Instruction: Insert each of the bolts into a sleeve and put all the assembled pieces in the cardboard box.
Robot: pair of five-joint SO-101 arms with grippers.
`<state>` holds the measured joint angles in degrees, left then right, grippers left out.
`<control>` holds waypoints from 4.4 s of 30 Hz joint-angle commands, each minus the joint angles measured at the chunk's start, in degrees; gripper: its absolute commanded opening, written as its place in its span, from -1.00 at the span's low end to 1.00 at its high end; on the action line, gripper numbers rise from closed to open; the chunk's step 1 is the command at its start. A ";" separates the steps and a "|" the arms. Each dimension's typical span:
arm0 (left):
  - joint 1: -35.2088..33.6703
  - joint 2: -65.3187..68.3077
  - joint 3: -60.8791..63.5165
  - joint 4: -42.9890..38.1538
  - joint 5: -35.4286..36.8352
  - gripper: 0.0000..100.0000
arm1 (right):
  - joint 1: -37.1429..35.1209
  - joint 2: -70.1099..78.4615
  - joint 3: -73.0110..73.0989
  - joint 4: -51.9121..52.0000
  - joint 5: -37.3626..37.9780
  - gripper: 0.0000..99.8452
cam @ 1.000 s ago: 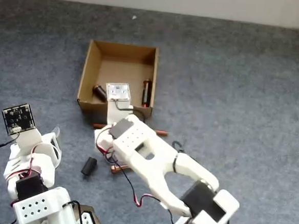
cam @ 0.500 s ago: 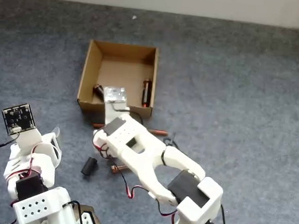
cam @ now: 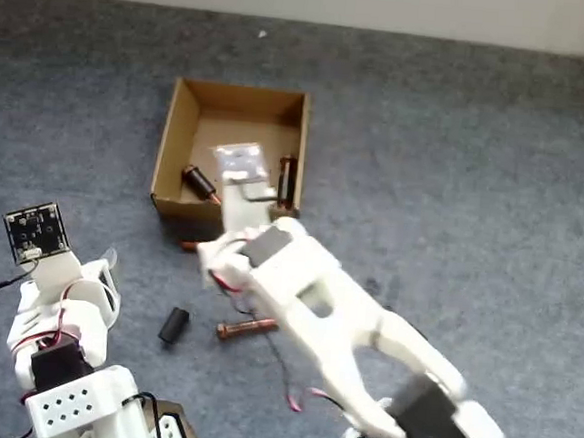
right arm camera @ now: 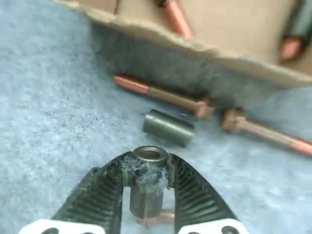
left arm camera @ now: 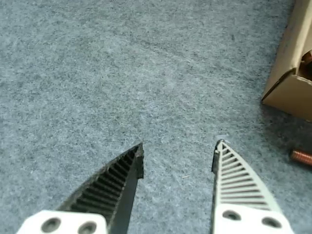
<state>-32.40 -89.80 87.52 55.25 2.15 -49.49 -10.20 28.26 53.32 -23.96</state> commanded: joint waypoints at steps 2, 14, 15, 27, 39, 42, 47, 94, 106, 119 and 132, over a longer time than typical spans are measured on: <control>0.13 -0.57 -1.45 -0.97 -0.35 -0.52 | 5.41 -17.27 7.69 0.13 4.40 -0.99; 17.10 0.04 -11.56 2.73 -9.58 -0.64 | 21.05 -40.92 28.53 0.04 4.66 -0.99; 18.95 0.04 -12.97 4.22 -10.37 -0.64 | 22.46 -41.71 29.23 -0.04 4.66 -0.99; 34.77 24.13 -35.38 15.03 -19.34 -0.64 | 36.88 -40.75 37.32 -14.55 4.13 -0.99; 44.62 67.30 -55.43 14.59 -37.89 -0.64 | 37.41 -40.66 38.20 -15.34 4.13 -0.99; 44.44 74.77 -59.38 14.59 -41.14 -0.64 | 37.41 -40.66 38.29 -15.34 4.13 -0.99; 44.26 83.56 -64.66 14.59 -45.45 -0.72 | 37.41 -40.66 38.29 -15.34 4.13 -0.99; 45.41 82.77 -66.42 12.57 -32.44 -0.99 | 37.14 -41.10 38.29 -15.16 4.13 -0.99; 45.23 52.35 -51.03 12.48 -19.87 -0.99 | 34.33 -43.74 36.53 -8.31 4.57 -0.99; 45.23 23.25 -38.64 12.48 -6.59 -0.99 | 23.78 -67.03 45.49 -8.40 10.55 -0.99; 45.32 -3.74 -24.13 6.77 0.09 -0.99 | 15.87 -67.65 46.64 -10.51 11.96 -0.99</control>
<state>12.62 -86.99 62.29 63.78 0.40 -32.00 -76.40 74.77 44.88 -12.79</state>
